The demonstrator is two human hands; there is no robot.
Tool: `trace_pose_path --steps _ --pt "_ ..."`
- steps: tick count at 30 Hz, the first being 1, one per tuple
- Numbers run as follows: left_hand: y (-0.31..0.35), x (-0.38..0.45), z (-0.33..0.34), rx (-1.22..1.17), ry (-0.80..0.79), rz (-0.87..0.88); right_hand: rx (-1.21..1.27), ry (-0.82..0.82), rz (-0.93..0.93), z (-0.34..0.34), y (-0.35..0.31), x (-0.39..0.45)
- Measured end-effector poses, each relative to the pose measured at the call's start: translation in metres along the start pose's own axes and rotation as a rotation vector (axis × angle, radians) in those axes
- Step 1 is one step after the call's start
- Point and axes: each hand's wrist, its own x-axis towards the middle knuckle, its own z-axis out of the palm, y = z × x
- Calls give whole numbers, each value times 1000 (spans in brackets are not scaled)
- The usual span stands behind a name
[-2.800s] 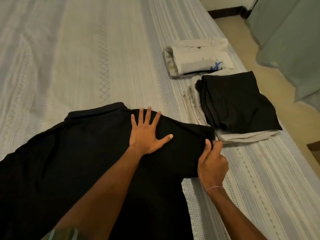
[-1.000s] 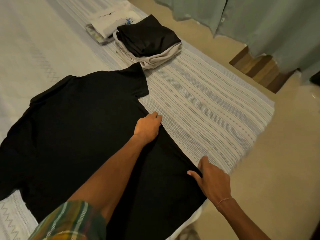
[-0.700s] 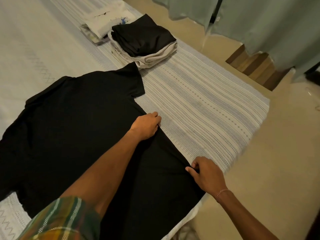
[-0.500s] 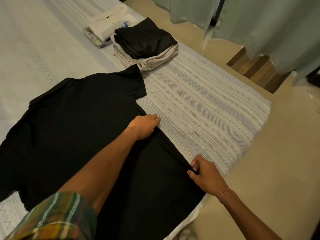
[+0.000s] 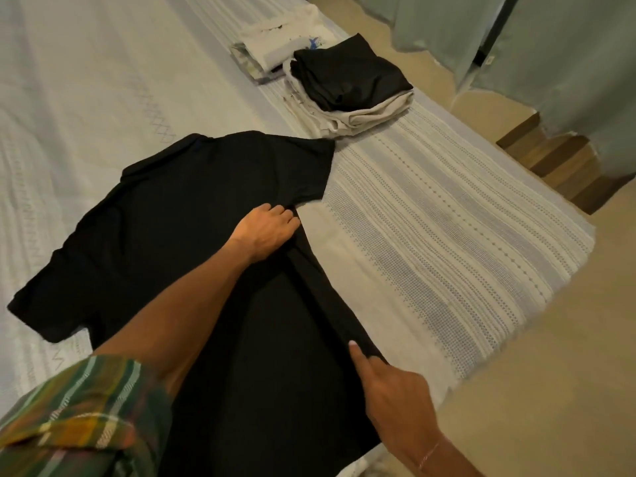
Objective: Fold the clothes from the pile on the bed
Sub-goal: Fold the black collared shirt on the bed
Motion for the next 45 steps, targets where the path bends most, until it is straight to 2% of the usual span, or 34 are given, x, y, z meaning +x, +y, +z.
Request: trace_pose_path --steps 3,5,8,14,18,22,24,26,27,29,30,32,34,38,41,45 --pt "0 -29 12 51 -64 -114 -8 -102 -41 14 -37 1" --pt "3 -45 20 30 -105 -201 -28 -271 -103 11 -56 2" --pt "12 -65 29 2 -131 -291 30 -403 -144 15 -63 -3" --pt "19 -91 42 -38 -160 -431 193 -460 -115 19 -77 -9" --pt "25 -105 50 -123 -164 -449 324 -534 -18 31 -91 -14" --pt "31 -110 53 -195 -116 -464 433 -636 12 39 -93 -14" --pt "35 -113 53 -247 -71 -510 601 -646 -23 40 -87 -8" --pt "45 -114 49 -389 0 -629 822 -506 -42 36 -83 -4" --pt "52 -114 47 -506 45 -726 798 -353 -75 37 -81 -4" --pt "67 -115 41 -785 88 -938 439 -77 -156 44 -78 -8" --pt "73 -115 39 -896 80 -1018 273 -52 -166 46 -79 -14" --pt "80 -116 36 -1024 26 -1128 133 -212 -146 45 -84 -24" --pt "81 -119 36 -1134 -29 -1224 188 -341 -150 47 -84 -30" --pt "77 -126 43 -1381 -123 -1352 338 -342 -121 43 -89 -32" --pt "75 -135 44 -1586 -105 -1396 460 -445 -73 40 -92 -31" --pt "78 -142 46 -1679 -72 -1401 547 -592 -101 40 -84 -8"
